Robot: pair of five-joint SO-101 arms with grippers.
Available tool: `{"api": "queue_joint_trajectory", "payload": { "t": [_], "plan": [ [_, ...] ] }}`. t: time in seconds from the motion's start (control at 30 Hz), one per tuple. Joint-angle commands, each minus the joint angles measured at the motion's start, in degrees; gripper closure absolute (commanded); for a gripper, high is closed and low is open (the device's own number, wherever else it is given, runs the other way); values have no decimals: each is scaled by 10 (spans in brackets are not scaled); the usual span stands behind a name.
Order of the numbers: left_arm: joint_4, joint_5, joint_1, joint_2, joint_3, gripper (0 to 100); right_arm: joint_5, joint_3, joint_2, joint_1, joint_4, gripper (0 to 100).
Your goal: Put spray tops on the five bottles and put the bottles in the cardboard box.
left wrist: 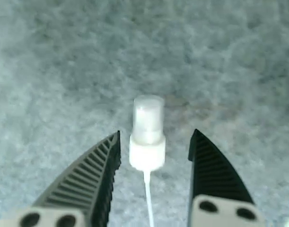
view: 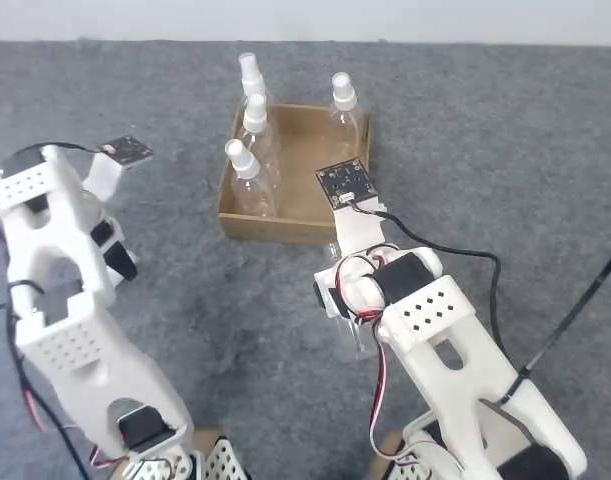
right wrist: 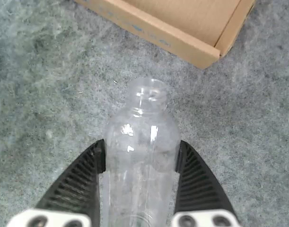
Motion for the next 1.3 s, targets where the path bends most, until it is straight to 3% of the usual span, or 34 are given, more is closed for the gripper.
{"api": "queue_joint_trajectory", "payload": {
  "t": [0.0, 0.33, 0.6, 0.87, 1.03, 1.27],
  "plan": [
    [-4, -5, 4, 26, -63, 780, -3, -7, -22, 7, -8, 979],
    [2, -5, 13, 89, -80, 862, -3, -7, -22, 7, -8, 979],
    [74, -6, 41, 91, -82, 981, -3, -7, -22, 9, -9, 979],
    [109, -4, 53, 89, -83, 988, -3, -7, -22, 7, -8, 979],
    [110, 39, 49, 25, -76, 988, -3, -7, -22, 7, -8, 979],
    [109, 40, 42, -131, -4, 988, -3, -7, -29, 9, -7, 979]
  ]
}}
